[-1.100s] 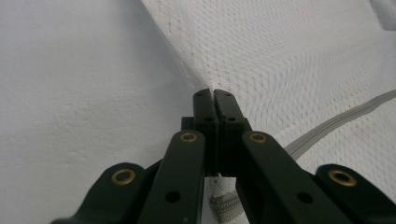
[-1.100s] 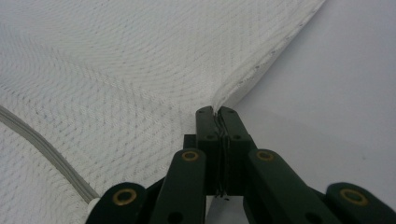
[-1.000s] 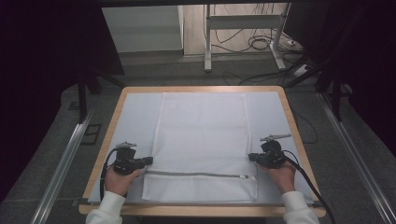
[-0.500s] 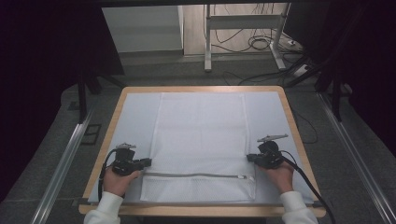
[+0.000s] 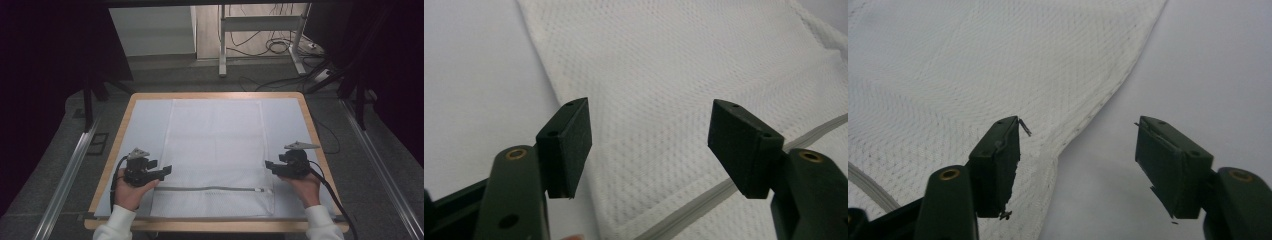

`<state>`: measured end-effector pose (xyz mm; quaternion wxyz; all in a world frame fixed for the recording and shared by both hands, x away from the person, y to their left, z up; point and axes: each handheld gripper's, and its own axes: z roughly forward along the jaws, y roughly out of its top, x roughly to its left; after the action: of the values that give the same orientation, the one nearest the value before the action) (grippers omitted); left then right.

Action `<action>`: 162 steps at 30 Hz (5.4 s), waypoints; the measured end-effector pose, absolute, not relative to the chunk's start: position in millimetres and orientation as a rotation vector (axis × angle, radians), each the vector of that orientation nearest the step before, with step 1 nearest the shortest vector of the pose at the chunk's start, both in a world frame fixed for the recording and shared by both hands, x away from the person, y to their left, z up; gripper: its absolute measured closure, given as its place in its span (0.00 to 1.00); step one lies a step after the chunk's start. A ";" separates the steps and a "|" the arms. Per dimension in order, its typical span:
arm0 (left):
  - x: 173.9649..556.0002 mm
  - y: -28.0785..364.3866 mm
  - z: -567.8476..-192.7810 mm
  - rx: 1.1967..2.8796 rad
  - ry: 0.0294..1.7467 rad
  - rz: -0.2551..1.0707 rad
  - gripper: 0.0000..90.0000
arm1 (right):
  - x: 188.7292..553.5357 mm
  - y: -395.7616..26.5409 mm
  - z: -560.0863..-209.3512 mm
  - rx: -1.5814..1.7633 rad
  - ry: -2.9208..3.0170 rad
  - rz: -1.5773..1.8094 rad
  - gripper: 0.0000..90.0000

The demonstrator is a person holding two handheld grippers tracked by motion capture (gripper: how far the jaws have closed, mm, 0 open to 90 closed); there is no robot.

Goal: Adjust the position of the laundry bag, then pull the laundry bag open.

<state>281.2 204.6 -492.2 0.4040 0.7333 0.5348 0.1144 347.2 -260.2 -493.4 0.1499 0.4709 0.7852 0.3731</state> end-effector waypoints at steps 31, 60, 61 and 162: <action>282.7 115.2 -475.3 1.976 1.145 0.192 0.37 | 339.0 -267.0 -488.3 1.324 2.239 1.068 0.34; 275.4 43.4 -476.6 2.079 1.002 0.105 0.37 | 337.2 -267.9 -485.8 1.328 2.235 1.107 0.34; 275.4 39.2 -477.4 2.085 0.994 0.099 0.37 | 337.1 -268.1 -485.6 1.327 2.236 1.109 0.34; 300.3 -61.7 -520.8 2.122 1.046 -0.232 0.64 | 337.2 -273.0 -482.5 1.359 2.174 1.056 0.32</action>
<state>300.3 -61.7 -520.8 0.3731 0.8281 0.4083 -0.0907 337.2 -273.0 -482.5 0.1836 0.4818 0.7708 0.3743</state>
